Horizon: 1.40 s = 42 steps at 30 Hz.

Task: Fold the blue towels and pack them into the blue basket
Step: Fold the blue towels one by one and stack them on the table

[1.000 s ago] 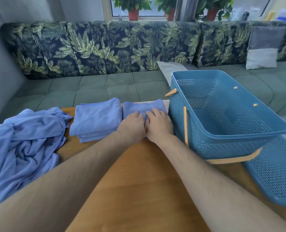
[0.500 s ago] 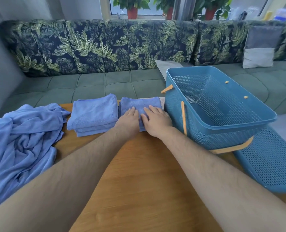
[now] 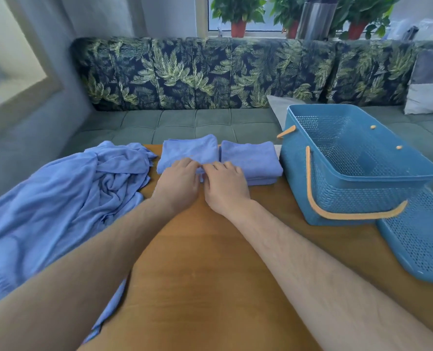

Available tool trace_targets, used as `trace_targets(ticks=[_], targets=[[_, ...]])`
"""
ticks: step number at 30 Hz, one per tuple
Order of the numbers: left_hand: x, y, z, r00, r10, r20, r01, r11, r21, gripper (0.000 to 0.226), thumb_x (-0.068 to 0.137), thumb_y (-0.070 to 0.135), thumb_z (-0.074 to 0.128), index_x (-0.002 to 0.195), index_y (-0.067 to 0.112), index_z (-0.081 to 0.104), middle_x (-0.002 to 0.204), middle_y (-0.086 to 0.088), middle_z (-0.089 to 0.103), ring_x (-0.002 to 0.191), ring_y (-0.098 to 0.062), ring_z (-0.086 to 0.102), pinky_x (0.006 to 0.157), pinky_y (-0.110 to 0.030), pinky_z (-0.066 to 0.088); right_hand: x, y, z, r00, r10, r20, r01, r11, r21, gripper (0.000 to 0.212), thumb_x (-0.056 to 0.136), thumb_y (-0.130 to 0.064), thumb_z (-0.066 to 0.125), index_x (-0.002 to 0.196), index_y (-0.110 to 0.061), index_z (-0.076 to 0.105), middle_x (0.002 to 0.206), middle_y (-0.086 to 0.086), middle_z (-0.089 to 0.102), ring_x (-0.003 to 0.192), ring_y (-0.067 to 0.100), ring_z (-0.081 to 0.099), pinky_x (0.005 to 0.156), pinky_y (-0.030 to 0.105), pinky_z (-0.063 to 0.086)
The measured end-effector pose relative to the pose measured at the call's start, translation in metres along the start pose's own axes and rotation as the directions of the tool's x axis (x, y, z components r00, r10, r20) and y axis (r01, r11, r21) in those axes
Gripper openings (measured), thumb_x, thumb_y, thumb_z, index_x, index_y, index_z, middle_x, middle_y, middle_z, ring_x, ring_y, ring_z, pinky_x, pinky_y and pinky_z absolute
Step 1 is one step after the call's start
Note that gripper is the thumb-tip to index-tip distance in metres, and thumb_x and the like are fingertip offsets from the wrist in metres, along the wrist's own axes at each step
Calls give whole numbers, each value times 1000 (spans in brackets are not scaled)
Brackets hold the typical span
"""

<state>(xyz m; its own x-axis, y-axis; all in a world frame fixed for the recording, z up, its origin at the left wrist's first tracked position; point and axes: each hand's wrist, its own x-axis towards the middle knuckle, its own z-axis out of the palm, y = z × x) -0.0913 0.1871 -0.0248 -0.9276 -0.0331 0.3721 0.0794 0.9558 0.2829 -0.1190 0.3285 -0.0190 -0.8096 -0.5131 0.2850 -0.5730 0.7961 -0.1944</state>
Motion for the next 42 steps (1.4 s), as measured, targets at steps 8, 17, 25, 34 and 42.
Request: trace_targets(ticks=[8, 17, 25, 34, 42], targets=[[-84, -80, -67, 969, -230, -93, 239, 966, 101, 21, 97, 22, 48, 107, 13, 65, 108, -6, 61, 101, -31, 56, 82, -41, 44, 2, -130, 18, 983, -173, 64, 167, 982, 83, 38, 103, -26, 38, 139, -23, 50, 135, 1, 58, 123, 29, 47, 98, 40, 34], [-132, -174, -121, 856, -473, -209, 517, 786, 337, 38, 90, 18, 56, 127, 9, 59, 131, -12, 55, 119, -36, 50, 94, -46, 38, 12, -212, 46, 950, -287, 119, 273, 954, 122, 29, 105, -27, 34, 120, -18, 58, 123, 5, 61, 115, 31, 51, 93, 42, 35], [-125, -205, -126, 836, -548, -41, 492, 713, 500, 21, 94, 20, 53, 112, 19, 64, 119, -7, 59, 112, -30, 53, 90, -38, 39, 13, -204, 53, 949, -288, 125, 268, 951, 154, 33, 105, -32, 37, 130, -22, 56, 128, 2, 62, 116, 29, 52, 93, 41, 37], [-124, -124, -128, 920, -388, -52, 392, 909, 142, 8, 91, 17, 56, 88, 10, 59, 97, -8, 59, 88, -30, 56, 74, -40, 43, 18, -179, 43, 944, 6, 330, -237, 709, 665, 49, 104, -43, 37, 82, -4, 58, 80, 11, 63, 81, 29, 59, 62, 37, 40], [-121, -64, -111, 943, -297, 152, 328, 910, -253, 17, 93, 12, 58, 80, 3, 65, 65, 2, 55, 59, -9, 45, 62, -27, 38, 12, -152, 32, 866, 80, 494, -493, 299, 817, 14, 76, -16, 71, 83, -13, 59, 78, 10, 56, 74, 19, 51, 66, 32, 40]])
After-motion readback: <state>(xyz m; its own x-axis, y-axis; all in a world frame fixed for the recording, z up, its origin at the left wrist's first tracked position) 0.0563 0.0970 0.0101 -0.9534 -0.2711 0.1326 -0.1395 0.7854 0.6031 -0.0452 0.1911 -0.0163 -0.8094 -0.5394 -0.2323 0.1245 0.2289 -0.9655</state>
